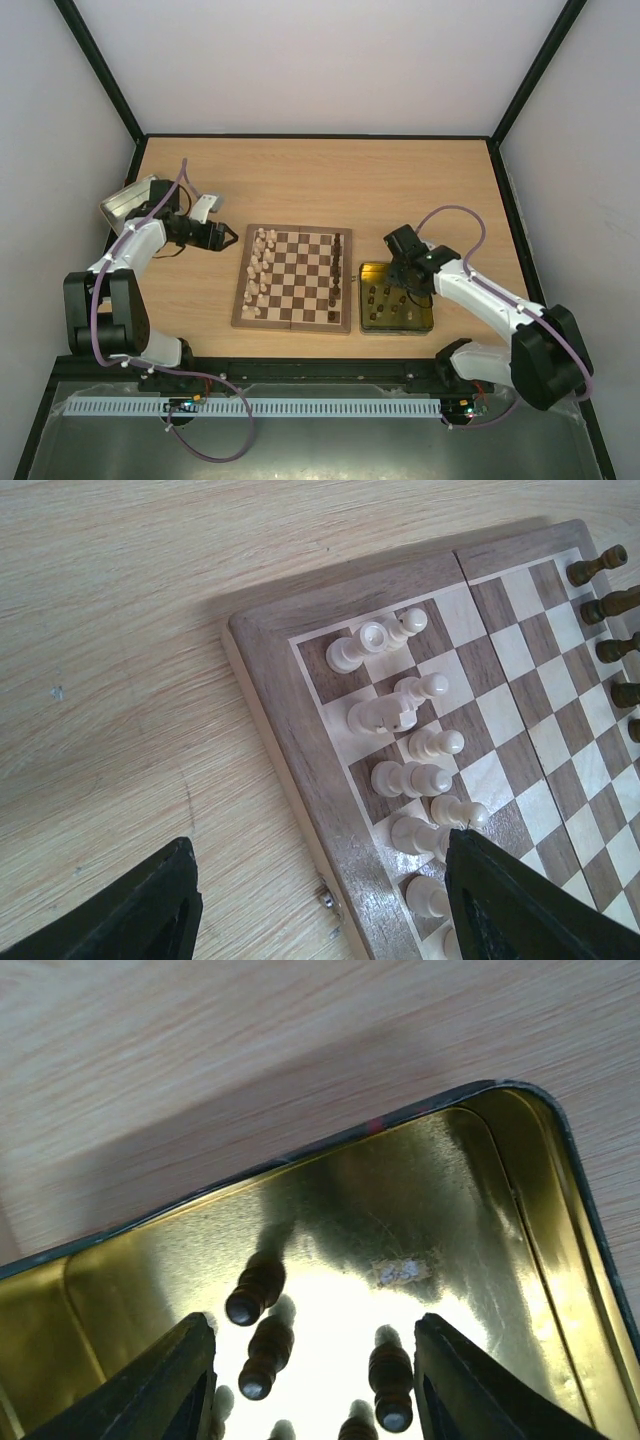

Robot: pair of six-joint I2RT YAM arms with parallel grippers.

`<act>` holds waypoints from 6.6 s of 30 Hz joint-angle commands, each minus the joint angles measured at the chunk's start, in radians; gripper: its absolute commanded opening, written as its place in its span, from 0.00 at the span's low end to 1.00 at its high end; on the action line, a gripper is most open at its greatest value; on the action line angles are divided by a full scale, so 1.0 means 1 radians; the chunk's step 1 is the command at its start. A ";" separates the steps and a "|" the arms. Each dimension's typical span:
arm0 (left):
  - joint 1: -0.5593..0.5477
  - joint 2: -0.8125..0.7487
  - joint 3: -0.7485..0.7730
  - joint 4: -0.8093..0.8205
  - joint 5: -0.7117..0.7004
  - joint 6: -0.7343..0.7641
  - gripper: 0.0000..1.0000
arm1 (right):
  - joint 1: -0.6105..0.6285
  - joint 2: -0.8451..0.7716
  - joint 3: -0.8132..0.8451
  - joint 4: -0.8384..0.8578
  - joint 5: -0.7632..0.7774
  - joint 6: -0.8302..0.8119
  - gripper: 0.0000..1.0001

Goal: Set up the chess pieces on the board
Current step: Pick up the chess piece from the storage box, then place the chess piece on the chessboard, then pick up the chess piece from the storage box.

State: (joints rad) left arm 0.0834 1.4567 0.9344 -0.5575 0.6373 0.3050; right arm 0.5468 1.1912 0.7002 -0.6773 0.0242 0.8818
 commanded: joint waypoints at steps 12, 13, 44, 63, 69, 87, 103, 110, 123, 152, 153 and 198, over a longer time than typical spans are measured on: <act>-0.004 0.005 -0.010 0.007 0.004 0.003 0.68 | -0.034 0.133 -0.001 0.110 -0.097 -0.079 0.42; -0.004 0.006 -0.011 0.008 0.004 0.004 0.68 | -0.034 0.133 -0.004 0.113 -0.102 -0.079 0.40; -0.005 0.007 -0.012 0.005 0.004 0.008 0.69 | -0.033 0.096 0.087 -0.011 -0.020 -0.172 0.02; -0.010 0.007 -0.011 0.010 -0.008 0.006 0.69 | 0.217 0.519 0.734 -0.119 0.051 -0.241 0.02; -0.010 0.008 -0.012 0.012 -0.007 0.007 0.69 | 0.218 0.670 0.855 -0.121 0.025 -0.285 0.02; -0.010 0.007 -0.013 0.012 -0.001 0.011 0.69 | 0.216 0.818 0.921 -0.140 0.019 -0.313 0.06; -0.010 0.010 -0.012 0.012 -0.001 0.011 0.69 | 0.208 0.856 0.920 -0.137 0.026 -0.317 0.10; -0.010 0.014 -0.012 0.013 -0.001 0.013 0.69 | 0.207 0.857 0.916 -0.135 0.026 -0.317 0.17; -0.010 0.016 -0.011 0.015 -0.001 0.011 0.69 | 0.196 0.783 0.950 -0.151 0.061 -0.302 0.20; -0.013 0.025 -0.016 0.018 -0.024 0.002 0.69 | 0.157 0.037 0.009 0.065 0.020 -0.034 0.20; -0.013 0.026 -0.016 0.018 -0.024 0.002 0.69 | 0.157 0.045 0.006 0.075 0.010 -0.036 0.20; -0.013 0.027 -0.014 0.014 -0.016 0.005 0.69 | 0.179 0.227 0.011 0.179 -0.040 -0.101 0.15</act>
State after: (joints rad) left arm 0.0765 1.4734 0.9298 -0.5373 0.6121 0.3058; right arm 0.7204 1.4002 0.6884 -0.5037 -0.0536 0.7918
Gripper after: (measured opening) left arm 0.690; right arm 0.153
